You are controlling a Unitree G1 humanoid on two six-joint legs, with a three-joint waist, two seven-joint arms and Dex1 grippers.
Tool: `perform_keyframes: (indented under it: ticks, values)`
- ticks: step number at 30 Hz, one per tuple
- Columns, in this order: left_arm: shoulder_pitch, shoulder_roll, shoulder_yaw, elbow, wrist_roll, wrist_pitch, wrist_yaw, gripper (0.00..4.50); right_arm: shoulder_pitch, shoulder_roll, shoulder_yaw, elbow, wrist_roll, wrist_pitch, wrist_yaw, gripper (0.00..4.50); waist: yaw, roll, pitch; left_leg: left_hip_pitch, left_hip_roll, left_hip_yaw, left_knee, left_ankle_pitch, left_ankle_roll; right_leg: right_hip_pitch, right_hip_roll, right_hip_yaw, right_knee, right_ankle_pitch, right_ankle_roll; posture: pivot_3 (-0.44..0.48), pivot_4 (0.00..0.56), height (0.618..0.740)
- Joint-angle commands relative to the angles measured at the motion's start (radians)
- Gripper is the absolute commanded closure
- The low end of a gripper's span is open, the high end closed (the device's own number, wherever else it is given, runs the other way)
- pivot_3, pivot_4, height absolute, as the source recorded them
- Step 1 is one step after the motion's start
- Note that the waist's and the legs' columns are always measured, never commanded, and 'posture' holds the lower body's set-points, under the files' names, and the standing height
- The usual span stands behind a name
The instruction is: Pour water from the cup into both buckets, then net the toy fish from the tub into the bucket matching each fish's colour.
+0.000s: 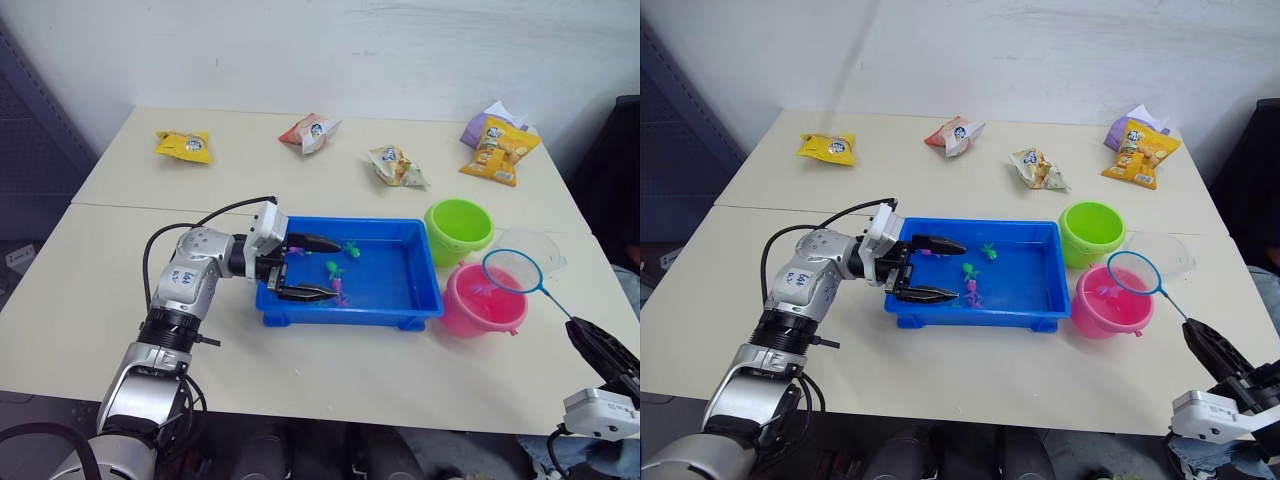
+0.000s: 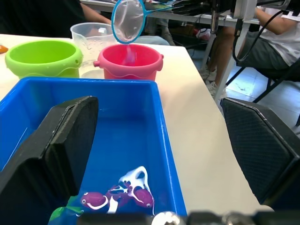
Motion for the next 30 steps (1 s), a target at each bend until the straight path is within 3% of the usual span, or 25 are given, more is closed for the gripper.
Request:
perform_keyframes:
  ticks: [1, 4, 6, 10, 15, 17, 20, 24, 30]
  values:
    - [0.0, -0.003, 0.022, -0.035, -0.018, -0.012, 0.009, 0.02, 0.005, -0.031, 0.006, 0.014, -0.037, -0.01, -0.093, 4.5, 0.0, 0.0, 0.0, 0.0, 0.0, 0.0, 0.0, 0.0, 0.0, 0.0, 0.0, 0.0, 0.0, 0.0, 0.0, 0.0, 0.15, 0.738]
    - [0.008, 0.001, 0.026, -0.043, -0.021, -0.013, 0.016, 0.02, 0.013, -0.043, 0.03, 0.015, -0.033, -0.006, -0.127, 4.5, -0.001, 0.0, 0.0, 0.001, 0.0, 0.0, 0.0, 0.0, -0.001, 0.0, 0.0, 0.0, 0.001, 0.0, -0.001, 0.0, 0.15, 0.738]
    - [0.015, 0.007, 0.031, -0.05, -0.022, -0.014, 0.021, 0.02, 0.026, -0.05, 0.052, -0.002, 0.067, 0.001, -0.109, 4.5, -0.001, 0.0, 0.0, 0.001, 0.0, 0.0, 0.0, 0.001, -0.001, 0.0, 0.0, 0.0, 0.002, -0.001, -0.001, 0.0, 0.15, 0.738]
    - [0.032, 0.061, 0.08, -0.033, -0.022, -0.016, 0.028, 0.02, 0.109, -0.143, 0.29, -0.22, 0.752, 0.275, 0.143, 4.5, -0.013, 0.0, 0.0, 0.002, 0.001, 0.0, -0.001, 0.0, -0.001, 0.001, 0.0, 0.001, 0.002, -0.001, -0.001, 0.0, 0.15, 0.738]
    - [0.047, 0.138, 0.145, 0.033, -0.015, -0.067, 0.012, 0.02, 0.064, -0.333, 0.384, -0.441, 1.201, 0.646, 0.346, 4.5, -0.028, 0.0, 0.0, 0.007, 0.002, -0.001, -0.001, 0.0, 0.001, 0.005, 0.0, 0.0, 0.003, -0.001, -0.001, 0.0, 0.15, 0.738]
    - [0.052, 0.158, 0.158, 0.054, -0.007, -0.092, 0.011, 0.02, -0.023, -0.394, 0.421, -0.454, 1.226, 0.766, 0.378, 4.5, -0.022, -0.001, 0.0, 0.006, 0.002, -0.003, -0.001, -0.001, 0.003, 0.005, 0.0, -0.001, 0.002, -0.001, -0.001, 0.0, 0.15, 0.738]
    - [0.084, 0.185, 0.172, 0.052, -0.002, -0.138, 0.0, 0.02, -0.253, -0.462, 0.587, -0.42, 1.168, 0.91, 0.444, 4.5, -0.02, -0.001, 0.0, 0.004, 0.002, -0.004, -0.001, -0.001, 0.002, 0.004, -0.001, -0.002, 0.001, -0.001, -0.001, 0.0, 0.15, 0.738]
    - [0.133, 0.205, 0.18, 0.017, 0.0, -0.164, 0.019, 0.02, -0.488, -0.436, 0.767, -0.324, 1.041, 0.957, 0.529, 4.5, -0.015, -0.001, 0.0, 0.001, 0.002, -0.003, -0.001, -0.001, 0.002, 0.001, -0.002, -0.002, 0.001, -0.001, -0.001, 0.0, 0.15, 0.738]
    - [0.199, 0.226, 0.167, -0.071, -0.003, -0.123, 0.062, 0.02, -0.685, -0.372, 0.917, -0.161, 0.968, 0.9, 0.728, 4.5, -0.001, -0.001, 0.001, -0.002, 0.002, -0.003, 0.0, -0.001, 0.003, 0.0, -0.002, -0.003, -0.001, -0.001, -0.001, 0.0, 0.15, 0.738]
